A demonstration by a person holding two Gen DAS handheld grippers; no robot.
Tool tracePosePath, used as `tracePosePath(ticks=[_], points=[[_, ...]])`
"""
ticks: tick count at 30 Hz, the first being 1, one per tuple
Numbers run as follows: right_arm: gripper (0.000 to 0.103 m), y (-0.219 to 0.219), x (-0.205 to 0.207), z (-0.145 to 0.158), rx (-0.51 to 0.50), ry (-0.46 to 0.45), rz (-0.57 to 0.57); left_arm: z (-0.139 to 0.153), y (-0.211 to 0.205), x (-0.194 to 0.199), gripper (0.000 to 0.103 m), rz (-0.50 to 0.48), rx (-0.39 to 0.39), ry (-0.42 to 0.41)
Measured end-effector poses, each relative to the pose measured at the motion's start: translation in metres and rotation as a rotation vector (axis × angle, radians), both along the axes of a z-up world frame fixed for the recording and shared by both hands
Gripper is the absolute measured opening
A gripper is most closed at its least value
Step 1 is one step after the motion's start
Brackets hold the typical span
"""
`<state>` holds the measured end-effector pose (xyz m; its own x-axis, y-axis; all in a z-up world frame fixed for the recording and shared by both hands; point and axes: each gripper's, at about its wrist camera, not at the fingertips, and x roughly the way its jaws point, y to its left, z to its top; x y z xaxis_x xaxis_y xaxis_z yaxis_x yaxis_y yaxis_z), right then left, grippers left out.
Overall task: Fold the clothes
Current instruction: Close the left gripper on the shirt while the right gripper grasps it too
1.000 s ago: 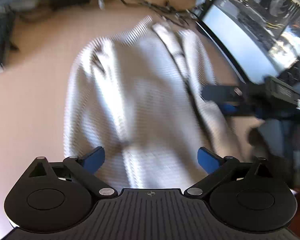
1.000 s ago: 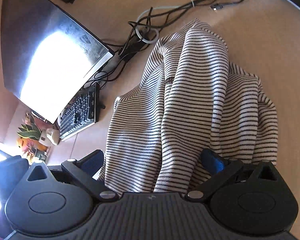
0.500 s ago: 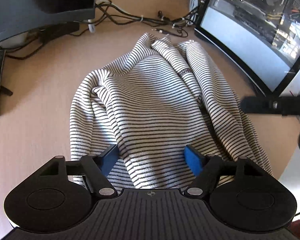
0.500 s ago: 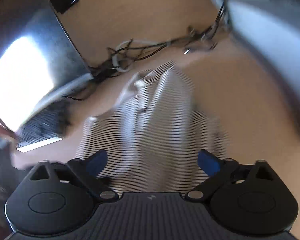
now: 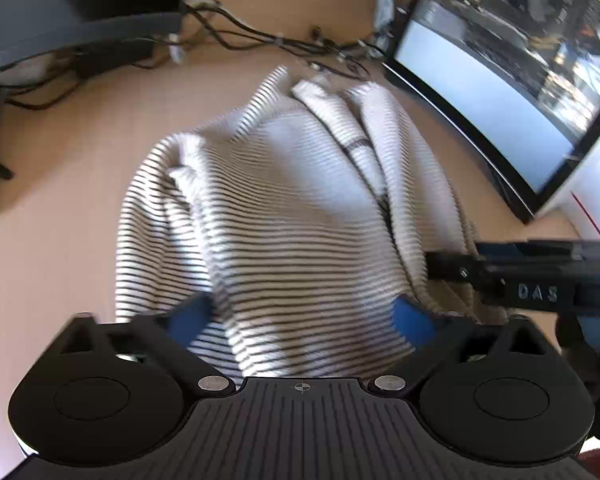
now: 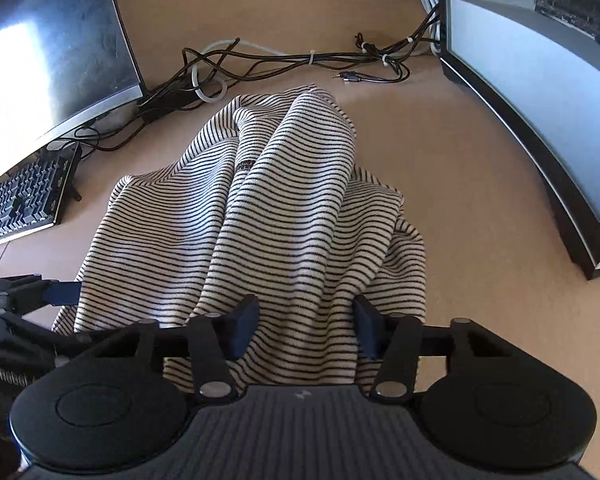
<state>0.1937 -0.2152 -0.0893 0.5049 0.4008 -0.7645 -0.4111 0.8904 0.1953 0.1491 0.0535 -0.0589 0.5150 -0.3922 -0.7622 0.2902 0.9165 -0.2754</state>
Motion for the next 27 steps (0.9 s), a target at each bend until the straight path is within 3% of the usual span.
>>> tracePosePath(ticks=[3,5,8,10,12,16,17,19,20,21,23,27], points=[[0.050,0.002,-0.001,-0.002,-0.011,-0.018,0.017,0.003,0.012,0.002,0.045,0.049,-0.036,0.005],[0.050,0.003,-0.003,-0.002,-0.024,-0.031,0.024,0.010,0.024,0.004,0.036,0.077,-0.054,-0.012],[0.049,0.003,-0.003,-0.001,-0.021,-0.028,0.026,0.025,0.044,0.007,0.013,0.116,-0.077,-0.047],[0.040,0.001,-0.001,0.002,-0.007,-0.018,0.027,0.035,0.058,0.010,0.011,0.142,-0.093,-0.071],[0.021,-0.001,0.000,0.009,0.009,-0.020,0.035,0.045,0.071,0.012,0.001,0.168,-0.109,-0.094],[0.014,-0.003,0.006,0.028,0.059,-0.044,0.054,0.065,0.098,0.017,0.001,0.221,-0.140,-0.141],[0.014,-0.004,0.007,0.035,0.070,-0.064,0.054,0.070,0.105,0.018,0.005,0.234,-0.148,-0.153],[0.015,-0.005,0.013,0.047,0.081,-0.082,0.054,0.080,0.118,0.020,0.023,0.260,-0.163,-0.176],[0.017,-0.006,0.016,0.051,0.079,-0.081,0.050,0.078,0.118,0.019,0.046,0.255,-0.175,-0.160],[0.019,-0.007,0.019,0.053,0.069,-0.083,0.043,0.069,0.111,0.017,0.057,0.233,-0.191,-0.119],[0.024,-0.008,0.021,0.052,0.044,-0.082,0.033,0.052,0.097,0.013,0.059,0.188,-0.223,-0.037],[0.053,-0.003,0.004,0.038,0.026,-0.048,0.071,0.017,0.069,0.005,0.060,0.097,-0.285,0.127]])
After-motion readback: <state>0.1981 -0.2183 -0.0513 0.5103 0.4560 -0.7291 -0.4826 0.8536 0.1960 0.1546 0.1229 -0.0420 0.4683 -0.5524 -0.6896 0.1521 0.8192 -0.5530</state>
